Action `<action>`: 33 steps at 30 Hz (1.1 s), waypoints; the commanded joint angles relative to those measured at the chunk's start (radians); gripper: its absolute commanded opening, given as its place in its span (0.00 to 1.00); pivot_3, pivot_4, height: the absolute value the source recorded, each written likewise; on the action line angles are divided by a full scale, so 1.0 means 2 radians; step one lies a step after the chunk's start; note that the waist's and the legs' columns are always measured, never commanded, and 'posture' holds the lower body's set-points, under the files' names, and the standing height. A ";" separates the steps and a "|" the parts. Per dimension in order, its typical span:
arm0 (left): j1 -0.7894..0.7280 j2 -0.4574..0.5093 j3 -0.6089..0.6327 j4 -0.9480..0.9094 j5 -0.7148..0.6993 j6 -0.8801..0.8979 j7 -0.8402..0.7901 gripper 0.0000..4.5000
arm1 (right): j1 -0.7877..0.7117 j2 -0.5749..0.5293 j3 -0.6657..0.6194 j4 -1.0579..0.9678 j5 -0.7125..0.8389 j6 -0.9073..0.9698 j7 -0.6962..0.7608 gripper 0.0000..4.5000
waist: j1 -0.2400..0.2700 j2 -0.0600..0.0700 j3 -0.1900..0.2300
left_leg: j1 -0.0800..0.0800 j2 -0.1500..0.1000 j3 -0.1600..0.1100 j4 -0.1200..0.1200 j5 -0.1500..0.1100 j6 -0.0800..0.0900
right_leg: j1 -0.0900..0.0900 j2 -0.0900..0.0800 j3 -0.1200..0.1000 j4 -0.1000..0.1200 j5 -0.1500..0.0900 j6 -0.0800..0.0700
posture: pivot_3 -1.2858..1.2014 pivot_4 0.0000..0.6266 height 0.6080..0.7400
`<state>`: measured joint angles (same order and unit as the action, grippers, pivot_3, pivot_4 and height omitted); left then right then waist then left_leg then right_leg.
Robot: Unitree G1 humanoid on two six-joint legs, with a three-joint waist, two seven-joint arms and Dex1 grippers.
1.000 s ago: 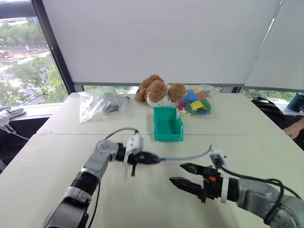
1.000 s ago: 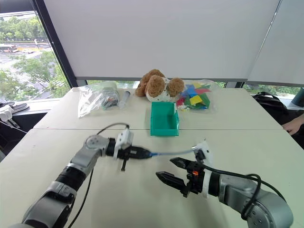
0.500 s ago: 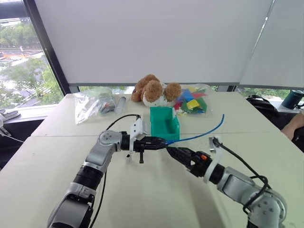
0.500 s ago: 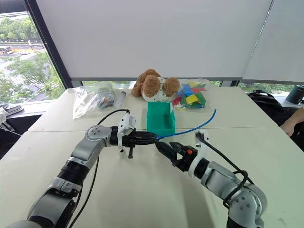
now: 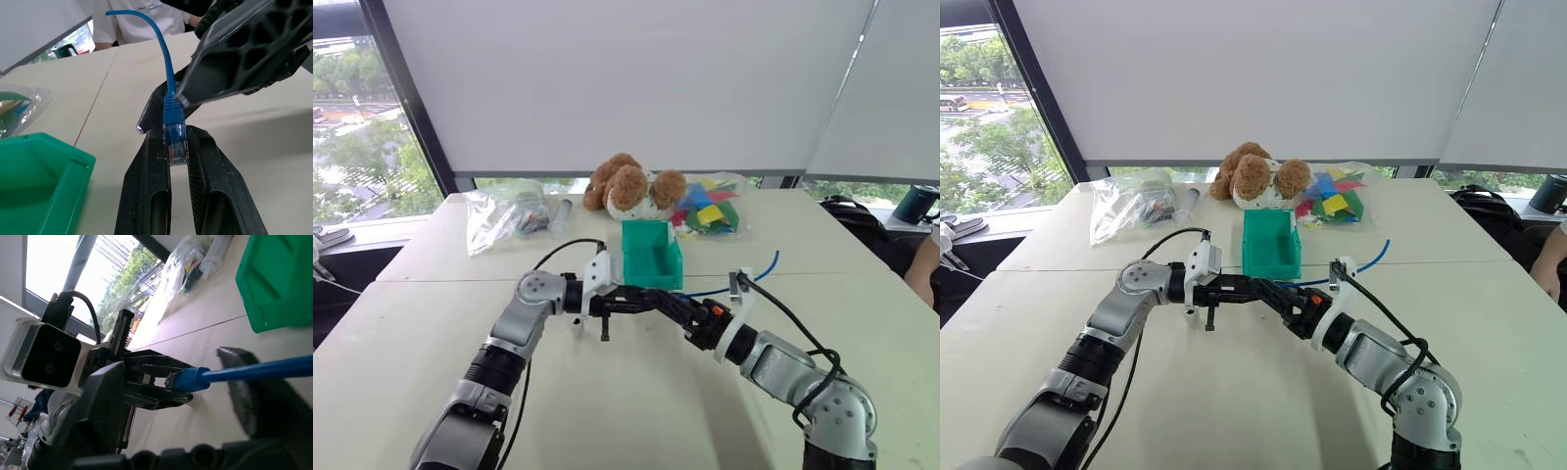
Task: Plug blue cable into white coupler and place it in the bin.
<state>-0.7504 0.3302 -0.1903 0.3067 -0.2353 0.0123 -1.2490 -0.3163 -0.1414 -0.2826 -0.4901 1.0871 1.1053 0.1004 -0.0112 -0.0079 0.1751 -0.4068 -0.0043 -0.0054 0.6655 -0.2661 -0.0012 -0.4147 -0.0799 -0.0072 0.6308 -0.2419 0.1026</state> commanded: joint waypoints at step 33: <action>0.204 0.088 0.097 -0.225 0.016 0.195 0.247 0.99 | -0.068 -0.103 0.086 0.027 -0.042 -0.063 0.061 0.00 | 0.001 0.000 0.000 | -0.001 0.000 0.001 -0.001 0.000 0.000 | -0.001 -0.001 0.001 0.000 0.000 0.000 | 0.52 0.24 1.00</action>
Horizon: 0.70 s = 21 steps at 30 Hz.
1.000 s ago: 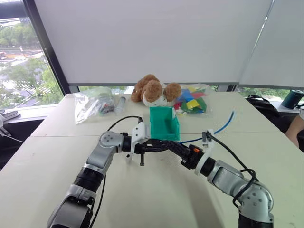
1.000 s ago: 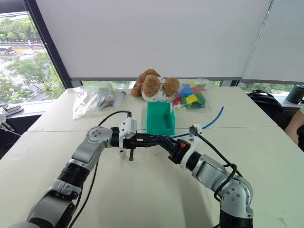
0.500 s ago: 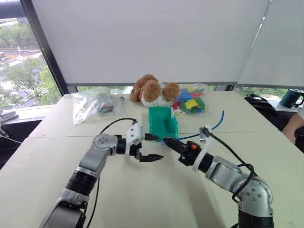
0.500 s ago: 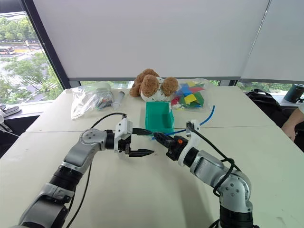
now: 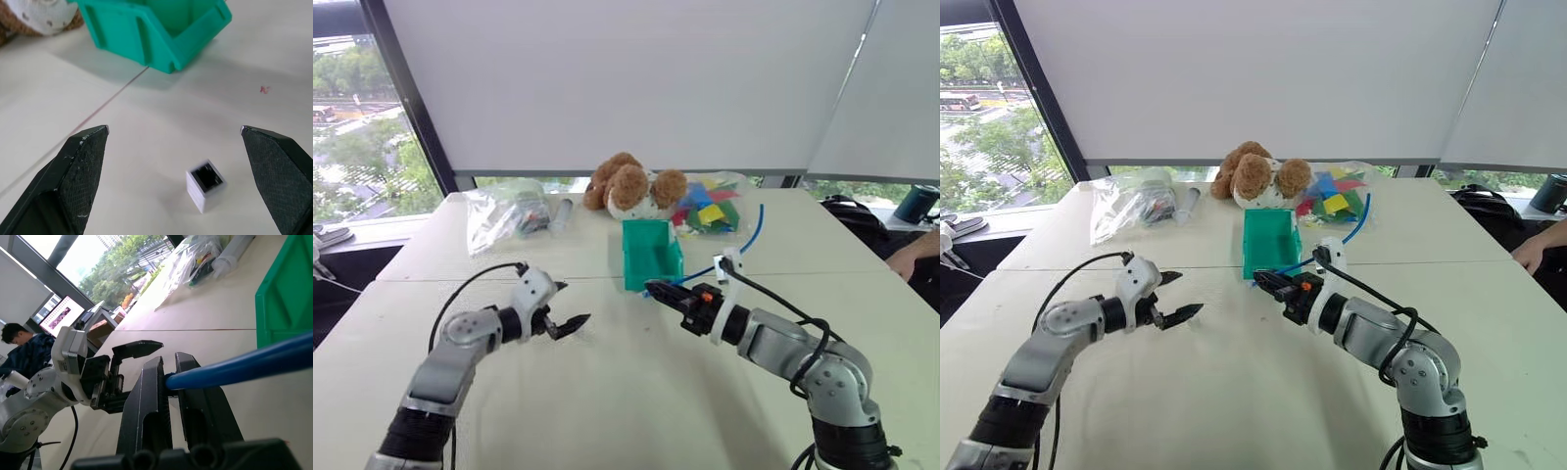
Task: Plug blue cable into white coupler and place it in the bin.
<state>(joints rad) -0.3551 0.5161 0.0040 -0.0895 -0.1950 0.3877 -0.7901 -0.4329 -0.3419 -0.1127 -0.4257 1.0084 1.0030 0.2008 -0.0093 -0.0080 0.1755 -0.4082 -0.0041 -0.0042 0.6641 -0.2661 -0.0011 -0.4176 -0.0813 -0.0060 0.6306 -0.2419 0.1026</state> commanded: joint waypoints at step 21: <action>0.014 -0.068 -0.032 0.105 0.010 -0.060 0.031 0.34 | -0.005 -0.012 -0.006 -0.029 -0.008 -0.007 0.001 0.00 | -0.001 0.000 0.000 | 0.000 0.000 0.000 0.000 0.000 0.000 | 0.000 0.000 0.000 0.000 0.000 0.000 | 0.52 0.24 1.00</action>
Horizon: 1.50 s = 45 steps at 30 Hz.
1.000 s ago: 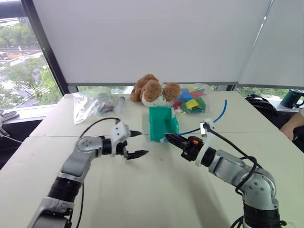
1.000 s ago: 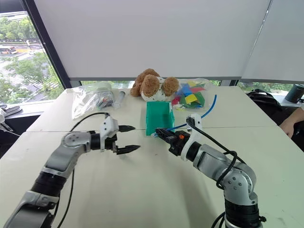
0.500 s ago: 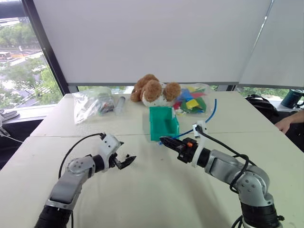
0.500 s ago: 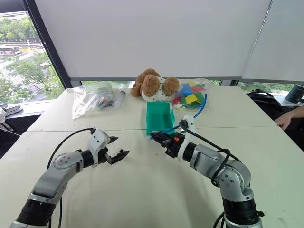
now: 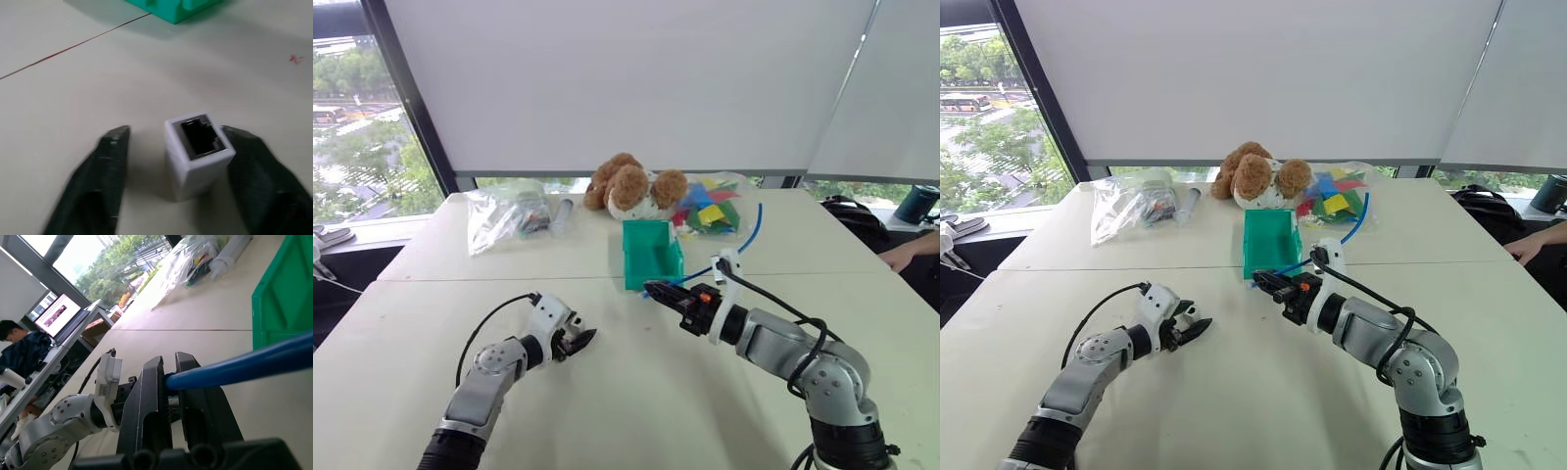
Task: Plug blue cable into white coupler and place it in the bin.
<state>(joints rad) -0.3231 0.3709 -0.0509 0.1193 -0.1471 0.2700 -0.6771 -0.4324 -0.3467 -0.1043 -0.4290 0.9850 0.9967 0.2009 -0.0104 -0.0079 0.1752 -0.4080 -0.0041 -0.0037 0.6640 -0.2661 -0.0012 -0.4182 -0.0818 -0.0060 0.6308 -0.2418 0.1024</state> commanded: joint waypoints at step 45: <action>-0.233 -0.105 -0.139 0.411 0.064 -0.332 -0.297 0.09 | -0.102 -0.211 0.253 0.080 -0.411 -0.222 0.419 0.00 | 0.010 0.000 0.000 | 0.000 0.000 0.001 0.001 0.000 0.000 | 0.000 0.001 0.000 0.000 0.000 0.000 | 0.52 0.24 1.00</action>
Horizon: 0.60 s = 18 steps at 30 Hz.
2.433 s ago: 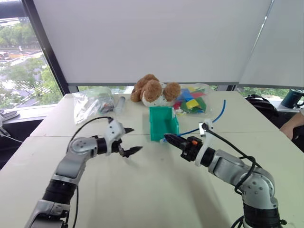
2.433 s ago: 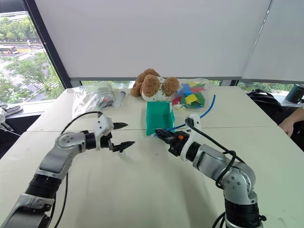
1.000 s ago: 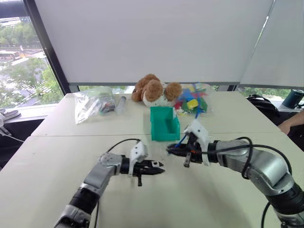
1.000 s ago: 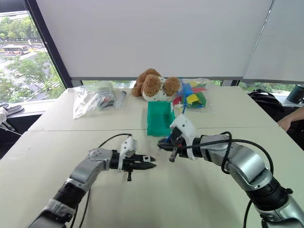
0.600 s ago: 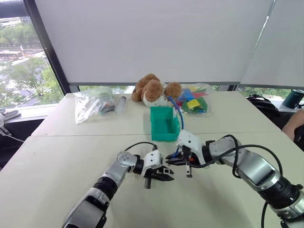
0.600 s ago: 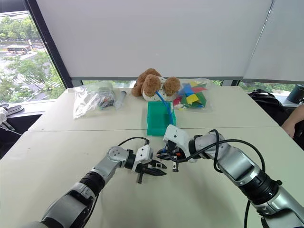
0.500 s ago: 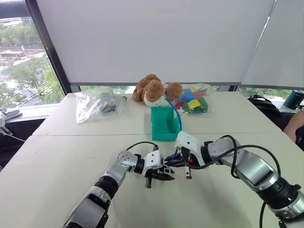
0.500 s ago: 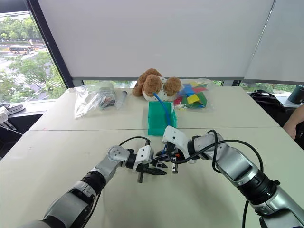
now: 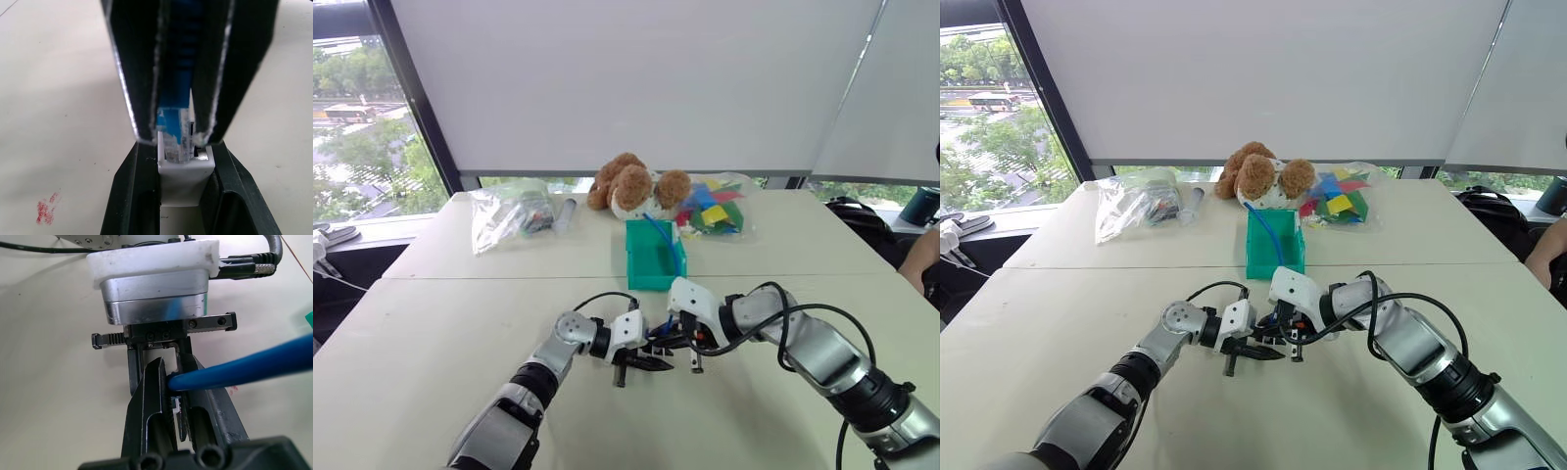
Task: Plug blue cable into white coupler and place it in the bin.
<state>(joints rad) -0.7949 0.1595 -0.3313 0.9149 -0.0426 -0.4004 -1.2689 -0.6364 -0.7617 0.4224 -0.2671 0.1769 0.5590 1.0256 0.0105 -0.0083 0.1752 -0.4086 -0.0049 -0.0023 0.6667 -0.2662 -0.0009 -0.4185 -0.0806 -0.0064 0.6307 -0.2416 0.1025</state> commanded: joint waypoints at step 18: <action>0.000 -0.008 0.013 0.007 0.006 0.032 -0.017 0.09 | 0.007 0.001 0.015 0.000 -0.047 -0.016 0.036 0.00 | 0.000 0.000 0.000 | 0.001 0.000 0.000 0.000 0.000 0.000 | 0.001 0.000 0.000 0.000 0.000 0.000 | 0.52 0.24 1.00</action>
<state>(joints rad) -0.8056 0.1452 -0.3156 0.9197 -0.0346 -0.3495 -1.3012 -0.6256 -0.7620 0.4351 -0.2695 0.1008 0.5293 1.0834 0.0108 -0.0083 0.1749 -0.4076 -0.0052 -0.0027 0.6667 -0.2662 -0.0008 -0.4167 -0.0806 -0.0066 0.6305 -0.2417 0.1025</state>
